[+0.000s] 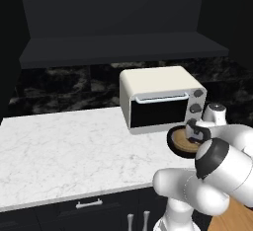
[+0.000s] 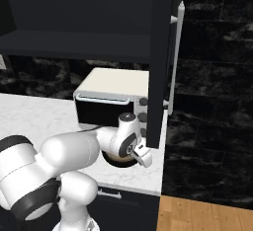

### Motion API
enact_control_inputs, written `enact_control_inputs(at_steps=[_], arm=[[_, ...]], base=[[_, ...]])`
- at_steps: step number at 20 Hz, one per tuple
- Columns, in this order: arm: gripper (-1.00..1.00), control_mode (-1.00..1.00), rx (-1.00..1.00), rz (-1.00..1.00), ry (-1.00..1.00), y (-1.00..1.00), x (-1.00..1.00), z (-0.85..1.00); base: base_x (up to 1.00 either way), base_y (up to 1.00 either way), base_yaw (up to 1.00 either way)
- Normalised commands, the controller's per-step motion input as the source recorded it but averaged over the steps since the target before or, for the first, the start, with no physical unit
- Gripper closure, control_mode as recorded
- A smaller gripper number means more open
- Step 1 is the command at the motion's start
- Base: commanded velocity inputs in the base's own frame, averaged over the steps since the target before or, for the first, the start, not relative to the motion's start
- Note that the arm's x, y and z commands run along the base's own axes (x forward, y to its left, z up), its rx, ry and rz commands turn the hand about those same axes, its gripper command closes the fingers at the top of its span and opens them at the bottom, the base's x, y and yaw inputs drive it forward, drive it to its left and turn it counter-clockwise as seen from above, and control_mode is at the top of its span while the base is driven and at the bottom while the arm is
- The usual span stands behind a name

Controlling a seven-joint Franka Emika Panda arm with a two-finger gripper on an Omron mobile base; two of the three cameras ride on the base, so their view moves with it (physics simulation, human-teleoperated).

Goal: Pick up the bowls on the counter and stack them on top of one another in the open cabinet. Place the smaller bowl on top of the larger bowl.

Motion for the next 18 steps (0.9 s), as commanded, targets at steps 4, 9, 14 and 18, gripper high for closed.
enact_control_inputs(at_steps=[4, 9, 14, 18], arm=[[1.0, -1.0, -0.02, 0.0, 0.0, 0.0, 0.0, 0.12], [1.0, -1.0, -0.04, 0.0, 0.0, -0.01, -0.05, 0.14], [1.0, -1.0, -0.03, -0.08, 0.01, -0.08, -0.42, 0.39], [1.0, -1.0, 0.0, -0.1, -0.07, -0.12, -0.74, 0.74]], base=[[0.0, 0.0, 0.0], [0.0, 0.0, 0.0], [0.0, 0.0, 0.0], [0.0, 0.0, 0.0]])
